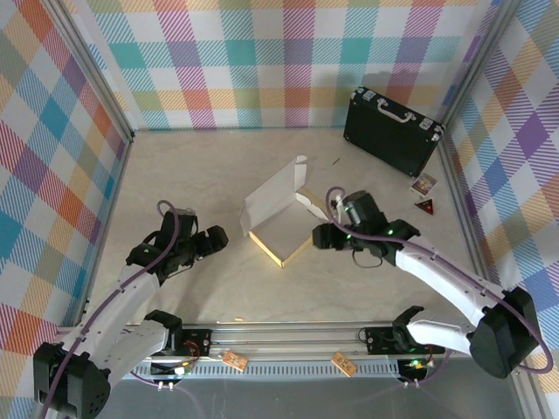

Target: Fold the paper box

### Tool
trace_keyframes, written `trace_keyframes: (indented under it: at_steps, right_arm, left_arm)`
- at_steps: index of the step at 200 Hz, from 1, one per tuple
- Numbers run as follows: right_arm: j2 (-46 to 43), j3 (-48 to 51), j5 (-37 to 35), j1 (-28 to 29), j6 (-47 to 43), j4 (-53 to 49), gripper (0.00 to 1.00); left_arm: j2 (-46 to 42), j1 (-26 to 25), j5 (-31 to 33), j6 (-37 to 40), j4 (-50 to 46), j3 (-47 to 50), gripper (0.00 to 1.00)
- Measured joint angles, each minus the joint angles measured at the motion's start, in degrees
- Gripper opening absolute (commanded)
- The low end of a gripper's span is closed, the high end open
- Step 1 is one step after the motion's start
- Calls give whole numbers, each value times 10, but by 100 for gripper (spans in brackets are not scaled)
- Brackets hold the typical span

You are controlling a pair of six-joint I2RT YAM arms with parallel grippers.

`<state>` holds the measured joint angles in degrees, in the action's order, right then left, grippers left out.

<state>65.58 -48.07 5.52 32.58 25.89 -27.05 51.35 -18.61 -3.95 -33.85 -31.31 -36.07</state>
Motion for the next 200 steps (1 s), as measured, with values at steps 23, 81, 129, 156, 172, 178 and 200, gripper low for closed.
trace_keyframes:
  at_steps: [23,81,129,156,172,178,200]
  right_arm:
    - [70,-48,18,-103,-42,1,47]
    - [388,-256,114,-196,-97,13,40]
    - [485,-324,171,-195,-113,10,40]
    - [486,-320,202,-189,-119,13,38]
    - [485,-306,216,-176,-121,19,33]
    - [483,-295,222,-169,-122,22,31]
    - [466,-255,240,-146,-122,26,30]
  left_arm:
    - [15,-13,-30,-21,35,22,75]
    - [81,-131,-39,-78,134,46,78]
    - [183,-165,-36,-103,207,45,78]
    - [243,-165,-33,-101,227,28,78]
    - [271,-165,-28,-95,228,6,77]
    - [280,-165,-27,-90,229,-3,77]
    - [301,-165,-24,-82,238,-23,76]
